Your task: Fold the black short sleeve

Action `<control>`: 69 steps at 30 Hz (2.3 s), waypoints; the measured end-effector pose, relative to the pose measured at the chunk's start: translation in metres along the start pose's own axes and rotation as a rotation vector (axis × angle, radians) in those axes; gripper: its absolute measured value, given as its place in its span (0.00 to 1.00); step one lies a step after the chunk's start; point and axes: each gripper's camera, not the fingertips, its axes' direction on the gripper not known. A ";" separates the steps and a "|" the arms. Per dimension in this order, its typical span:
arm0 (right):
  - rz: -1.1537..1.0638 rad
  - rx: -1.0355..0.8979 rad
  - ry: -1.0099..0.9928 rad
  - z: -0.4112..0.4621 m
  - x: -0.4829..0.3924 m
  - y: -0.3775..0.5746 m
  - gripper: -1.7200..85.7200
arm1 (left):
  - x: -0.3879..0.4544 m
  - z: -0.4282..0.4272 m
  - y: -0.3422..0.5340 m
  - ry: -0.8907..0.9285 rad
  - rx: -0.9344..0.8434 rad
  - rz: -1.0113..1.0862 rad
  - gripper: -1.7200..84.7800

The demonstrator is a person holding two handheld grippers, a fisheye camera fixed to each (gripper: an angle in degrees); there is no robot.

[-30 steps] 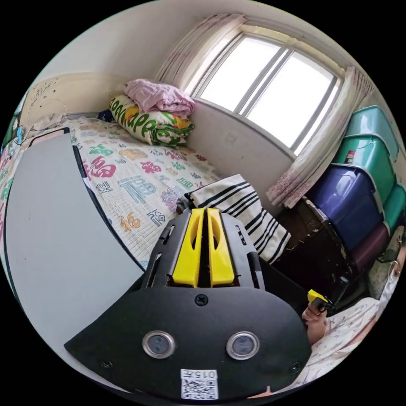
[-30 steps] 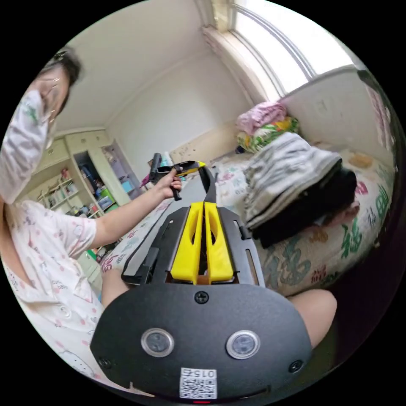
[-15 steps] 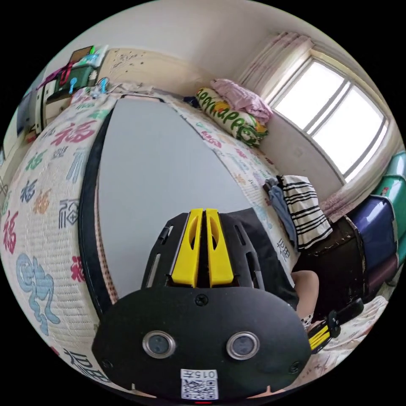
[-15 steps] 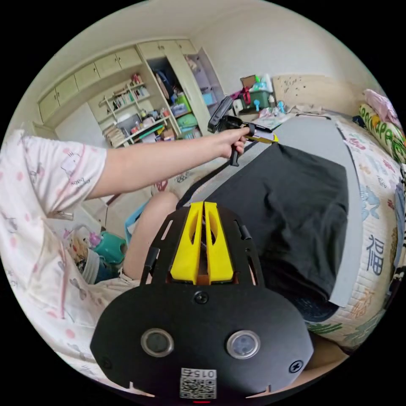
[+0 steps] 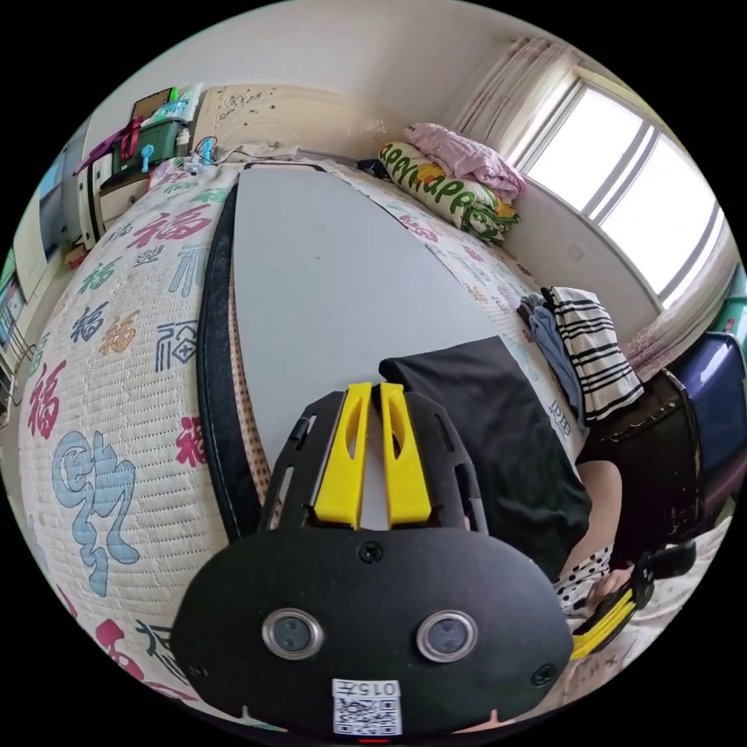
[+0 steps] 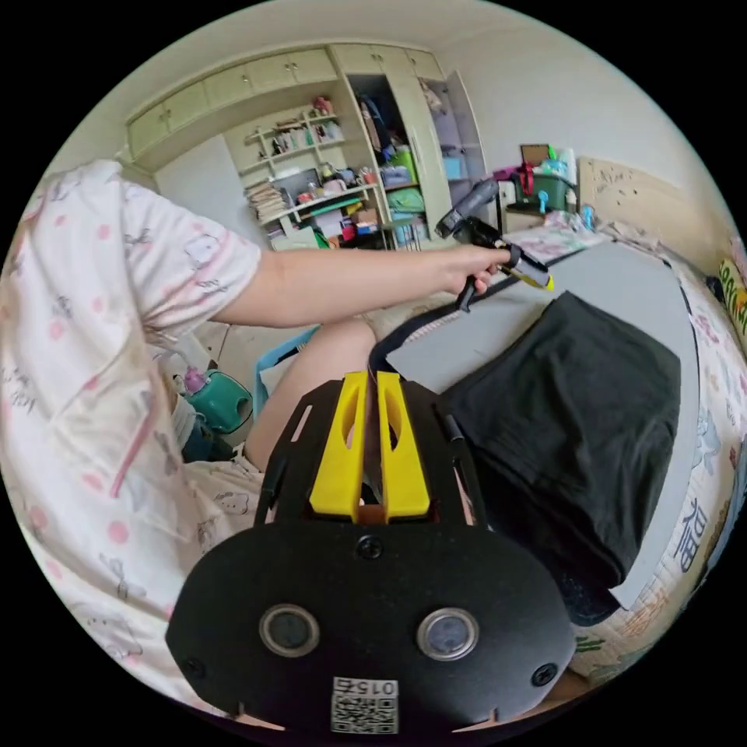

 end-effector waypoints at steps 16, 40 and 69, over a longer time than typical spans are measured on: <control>0.270 0.007 0.438 -0.116 0.152 0.142 0.13 | 0.229 0.143 -0.160 0.103 -0.149 0.230 0.12; 0.394 -0.057 0.450 -0.094 0.252 0.176 0.02 | 0.299 0.301 -0.167 -0.100 -0.294 0.254 0.03; 0.231 -0.113 0.421 -0.078 0.274 0.155 0.11 | 0.234 0.059 0.341 0.181 0.004 0.137 0.11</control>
